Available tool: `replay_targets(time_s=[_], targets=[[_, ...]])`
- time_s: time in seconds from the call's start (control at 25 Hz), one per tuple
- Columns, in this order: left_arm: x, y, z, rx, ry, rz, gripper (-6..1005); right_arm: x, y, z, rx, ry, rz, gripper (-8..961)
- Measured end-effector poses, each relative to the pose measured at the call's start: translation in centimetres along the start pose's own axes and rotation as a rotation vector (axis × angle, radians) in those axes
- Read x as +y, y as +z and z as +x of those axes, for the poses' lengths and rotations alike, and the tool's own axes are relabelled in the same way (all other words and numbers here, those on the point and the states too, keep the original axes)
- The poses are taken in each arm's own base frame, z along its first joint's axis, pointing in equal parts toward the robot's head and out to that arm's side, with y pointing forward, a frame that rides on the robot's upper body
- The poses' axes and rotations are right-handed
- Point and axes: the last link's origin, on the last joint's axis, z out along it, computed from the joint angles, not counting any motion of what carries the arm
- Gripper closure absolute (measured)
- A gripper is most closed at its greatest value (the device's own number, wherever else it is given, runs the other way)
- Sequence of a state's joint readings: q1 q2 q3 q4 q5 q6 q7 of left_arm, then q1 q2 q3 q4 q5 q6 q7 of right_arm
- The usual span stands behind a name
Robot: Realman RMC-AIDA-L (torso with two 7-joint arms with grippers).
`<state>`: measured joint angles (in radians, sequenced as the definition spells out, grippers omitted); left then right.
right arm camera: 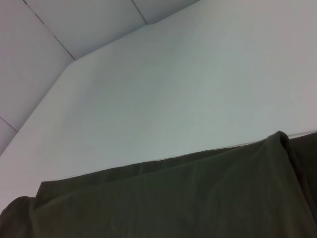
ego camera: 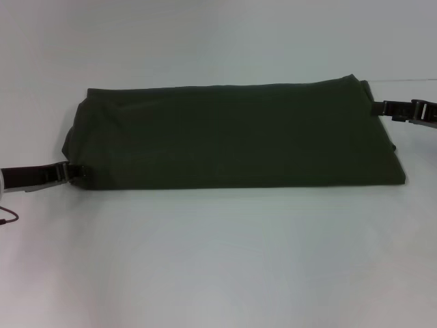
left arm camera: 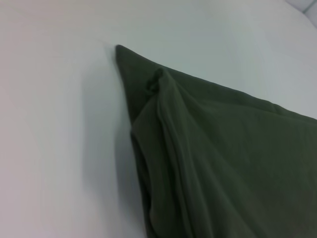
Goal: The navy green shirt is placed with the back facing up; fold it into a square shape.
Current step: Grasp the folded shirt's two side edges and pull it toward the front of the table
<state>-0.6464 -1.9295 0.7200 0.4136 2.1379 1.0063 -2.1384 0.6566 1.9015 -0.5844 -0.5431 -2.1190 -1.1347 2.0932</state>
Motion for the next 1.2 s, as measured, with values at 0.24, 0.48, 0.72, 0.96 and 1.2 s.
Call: replay_targets(time_s=[0.24,0.48,0.72,0.96,1.2], targets=[[0.2,0.1,0.3,-0.001,0.008,-0.006,814,-0.5,-0.2,-0.6,0.082,0.077,0.064,241],[0.3,0.1,0.3,-0.003,0.013,-0.008,912,-0.7,-0.2,-1.1,0.205,0.117,0.161,241],[0.4,0.1,0.3,-0.004,0.014,-0.011,993,-0.9,0.3,-0.7,0.25,0.109,0.212,242],[0.5,0.1,0.3,-0.005,0.013,-0.014,993,-1.1,1.0,0.5,0.284,0.106,0.23,242],[0.5,0.1,0.4,-0.005,0.013,-0.017,994,-1.1,1.6,1.3,0.301,0.094,0.238,242]])
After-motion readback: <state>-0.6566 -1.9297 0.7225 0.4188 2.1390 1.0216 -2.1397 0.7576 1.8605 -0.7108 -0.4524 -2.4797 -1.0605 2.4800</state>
